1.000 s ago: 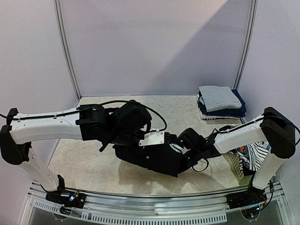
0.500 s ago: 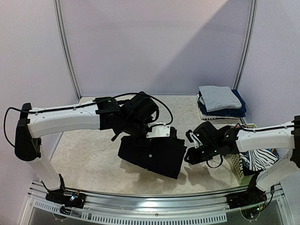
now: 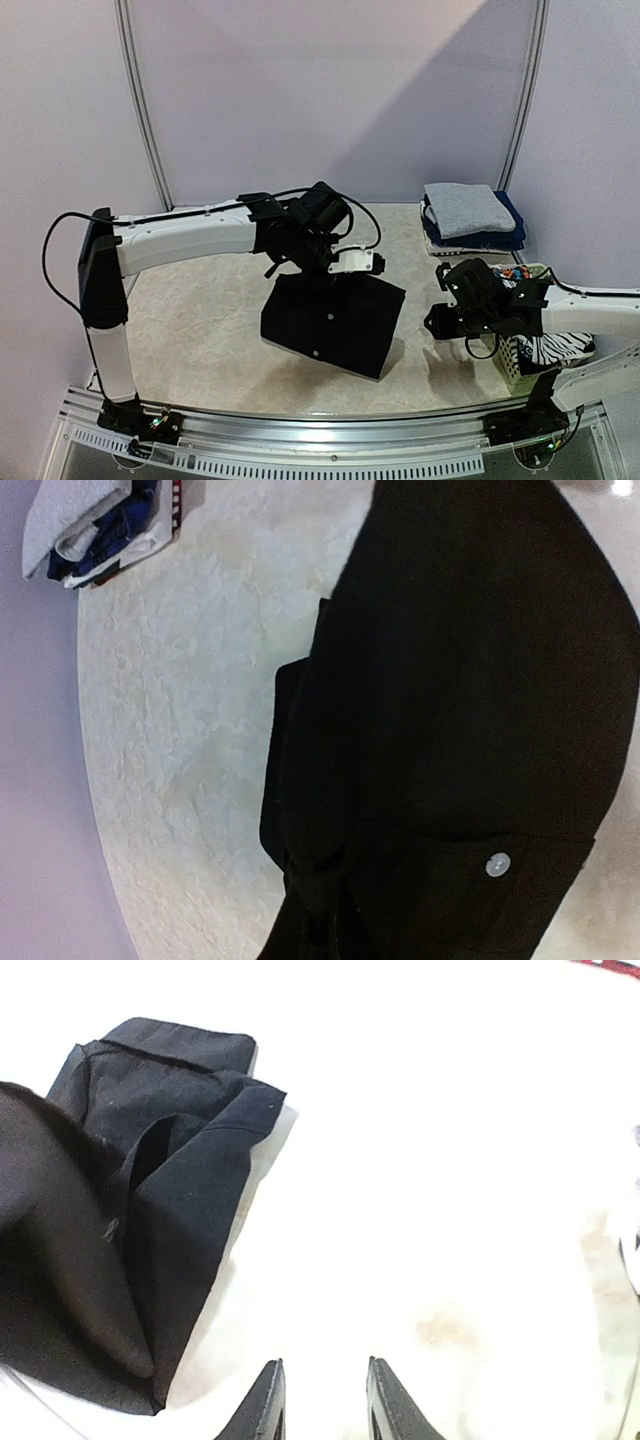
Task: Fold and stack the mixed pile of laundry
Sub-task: Fold the 2/3-rectangle-folded shirt at the center of the board, then pick up the square-folded shirt from the center of the board.
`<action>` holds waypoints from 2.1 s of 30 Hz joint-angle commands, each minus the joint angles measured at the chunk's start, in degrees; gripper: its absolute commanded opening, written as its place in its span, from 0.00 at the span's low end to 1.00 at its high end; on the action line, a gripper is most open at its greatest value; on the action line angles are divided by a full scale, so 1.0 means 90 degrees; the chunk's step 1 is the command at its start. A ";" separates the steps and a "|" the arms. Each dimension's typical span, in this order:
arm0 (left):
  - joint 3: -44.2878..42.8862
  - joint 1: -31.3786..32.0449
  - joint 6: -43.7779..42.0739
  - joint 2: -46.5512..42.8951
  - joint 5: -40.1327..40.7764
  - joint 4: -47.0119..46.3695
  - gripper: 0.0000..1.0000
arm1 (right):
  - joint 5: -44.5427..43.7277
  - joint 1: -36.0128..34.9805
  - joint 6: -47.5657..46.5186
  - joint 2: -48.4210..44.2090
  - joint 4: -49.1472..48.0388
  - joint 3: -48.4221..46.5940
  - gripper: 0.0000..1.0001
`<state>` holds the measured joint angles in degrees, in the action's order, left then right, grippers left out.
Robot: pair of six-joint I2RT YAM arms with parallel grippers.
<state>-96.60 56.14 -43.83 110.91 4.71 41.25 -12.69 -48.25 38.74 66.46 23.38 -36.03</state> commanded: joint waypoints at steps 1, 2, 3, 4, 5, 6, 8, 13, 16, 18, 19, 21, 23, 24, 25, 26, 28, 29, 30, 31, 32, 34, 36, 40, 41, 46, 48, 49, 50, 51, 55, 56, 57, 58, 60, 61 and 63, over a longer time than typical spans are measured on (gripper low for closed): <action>-0.0457 -0.0354 -0.0188 0.0527 -0.0323 -0.0005 0.00 | -0.0354 0.0044 0.0070 -0.0246 -0.0051 0.0151 0.28; -0.0527 -0.0412 -0.0180 0.0647 -0.0397 -0.0042 0.00 | -0.0378 0.0047 0.0070 -0.0269 -0.0049 0.0155 0.27; -0.0578 -0.0477 -0.0180 0.0742 -0.0456 -0.0070 0.00 | -0.0386 0.0045 0.0070 -0.0280 -0.0061 0.0156 0.27; -0.0614 -0.0535 -0.0179 0.0837 -0.0472 -0.0099 0.00 | -0.0387 0.0039 0.0063 -0.0297 -0.0066 0.0159 0.26; -0.0644 -0.0580 -0.0187 0.0929 -0.0589 -0.0133 0.00 | -0.0394 0.0039 0.0052 -0.0302 -0.0069 0.0165 0.26; -0.0678 -0.0612 -0.0188 0.1011 -0.0646 -0.0151 0.00 | -0.0401 0.0041 0.0044 -0.0304 -0.0078 0.0174 0.26; -0.0770 -0.0681 -0.0193 0.1195 -0.0669 -0.0160 0.00 | -0.0404 0.0039 0.0033 -0.0308 -0.0092 0.0192 0.25; -0.0930 -0.0828 -0.0150 0.1549 -0.0742 -0.0169 0.00 | -0.0401 0.0039 0.0014 -0.0277 -0.0149 0.0214 0.24; -0.0975 -0.0899 -0.0115 0.1677 -0.0719 -0.0201 0.00 | -0.0389 0.0044 0.0007 -0.0246 -0.0189 0.0214 0.24; -0.0983 -0.0922 -0.0089 0.1773 -0.0562 -0.0251 0.00 | -0.0379 0.0040 -0.0007 -0.0217 -0.0195 0.0205 0.24; -0.0993 -0.0937 -0.0056 0.1819 -0.0545 -0.0273 0.01 | -0.0370 0.0044 -0.0008 -0.0208 -0.0210 0.0205 0.24; -0.1005 -0.0991 0.0122 0.1897 -0.0219 -0.0442 0.16 | -0.0337 0.0039 -0.0017 -0.0165 -0.0251 0.0195 0.24; -0.1001 -0.1087 0.0390 0.1925 -0.0017 -0.0669 0.33 | -0.0280 0.0047 -0.0027 -0.0123 -0.0308 0.0171 0.24; -0.0980 -0.1136 0.0586 0.1911 0.0172 -0.0851 0.42 | -0.0246 0.0040 -0.0042 -0.0097 -0.0335 0.0159 0.24; -0.0959 -0.1169 0.0746 0.1885 0.0377 -0.1017 0.48 | -0.0205 0.0041 -0.0051 -0.0086 -0.0370 0.0135 0.24; -0.0940 -0.1199 0.0893 0.1844 0.0571 -0.1135 0.53 | -0.0159 0.0039 -0.0065 -0.0073 -0.0393 0.0102 0.24; -0.0908 -0.1240 0.1189 0.1729 0.0981 -0.1383 0.73 | -0.0073 0.0039 -0.0101 -0.0032 -0.0440 0.0013 0.24; -0.0903 -0.1251 0.1299 0.1666 0.1119 -0.1414 0.77 | -0.0021 0.0041 -0.0132 -0.0014 -0.0466 -0.0042 0.24; -0.0866 -0.1261 0.1414 0.1592 0.1327 -0.1475 0.77 | 0.0061 0.0039 -0.0165 0.0012 -0.0513 -0.0091 0.25; -0.0812 -0.1258 0.1608 0.1497 0.1562 -0.1570 0.78 | 0.0141 0.0039 -0.0193 0.0040 -0.0590 -0.0140 0.25; -0.0744 -0.1257 0.1765 0.1386 0.1721 -0.1605 0.78 | 0.0220 0.0044 -0.0220 0.0060 -0.0659 -0.0183 0.25; -0.0468 -0.1257 0.2154 0.1076 0.2047 -0.1753 0.78 | 0.0433 0.0041 -0.0258 0.0126 -0.0835 -0.0267 0.25; -0.0111 -0.1257 0.2607 0.0676 0.2125 -0.1847 0.77 | 0.0674 0.0043 -0.0294 0.0217 -0.1054 -0.0350 0.25; 0.0710 -0.1239 0.3511 -0.0289 0.1917 -0.2010 0.74 | 0.0946 0.0046 -0.0406 0.0540 -0.1314 -0.0658 0.25; 0.0911 -0.1231 0.3745 -0.0504 0.1875 -0.2043 0.73 | 0.0917 0.0053 -0.0422 0.0674 -0.1302 -0.0830 0.25; 0.1847 -0.1131 0.4716 -0.1321 0.1233 -0.2285 0.65 | 0.1306 0.0301 -0.0586 0.1289 -0.1330 -0.1489 0.25; 0.2064 -0.1036 0.4832 -0.1478 0.1147 -0.2305 0.65 | 0.1635 0.0474 -0.0601 0.1578 -0.1314 -0.1731 0.25; 0.2149 -0.1004 0.5017 -0.1517 0.1121 -0.2319 0.64 | 0.1744 0.0562 -0.0612 0.1685 -0.1313 -0.1827 0.26; 0.2237 -0.0979 0.5152 -0.1536 0.1023 -0.2333 0.62 | 0.1823 0.0644 -0.0618 0.1836 -0.1283 -0.1930 0.27; 0.2341 -0.0962 0.5266 -0.1544 0.0928 -0.2368 0.62 | 0.1905 0.0763 -0.0630 0.1937 -0.1258 -0.2028 0.28; 0.2802 -0.0945 0.5647 -0.1562 0.0897 -0.2649 0.59 | 0.2244 0.1065 -0.0686 0.2607 -0.1327 -0.2337 0.30; 0.2929 -0.0945 0.5697 -0.1546 0.0886 -0.2755 0.58 | 0.2338 0.1136 -0.0704 0.2724 -0.1364 -0.2388 0.30; 0.3036 -0.0945 0.5750 -0.1526 0.0859 -0.2836 0.58 | 0.2418 0.1198 -0.0710 0.2887 -0.1381 -0.2473 0.29; 0.3134 -0.0945 0.5787 -0.1499 0.0845 -0.2910 0.58 | 0.2500 0.1236 -0.0733 0.3006 -0.1405 -0.2554 0.28; 0.3304 -0.0947 0.5854 -0.1412 0.0835 -0.3071 0.57 | 0.2642 0.1331 -0.0804 0.3403 -0.1469 -0.2730 0.26; 0.3382 -0.0954 0.5896 -0.1359 0.0835 -0.3187 0.57 | 0.2752 0.1375 -0.0831 0.3538 -0.1538 -0.2809 0.24; 0.3536 -0.0955 0.5977 -0.1211 0.0835 -0.3375 0.57 | 0.2912 0.1484 -0.0888 0.3934 -0.1602 -0.2985 0.22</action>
<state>-67.31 47.16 6.83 97.34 13.10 16.47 8.97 -36.49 32.27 96.71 10.83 -59.68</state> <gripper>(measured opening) 0.574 0.238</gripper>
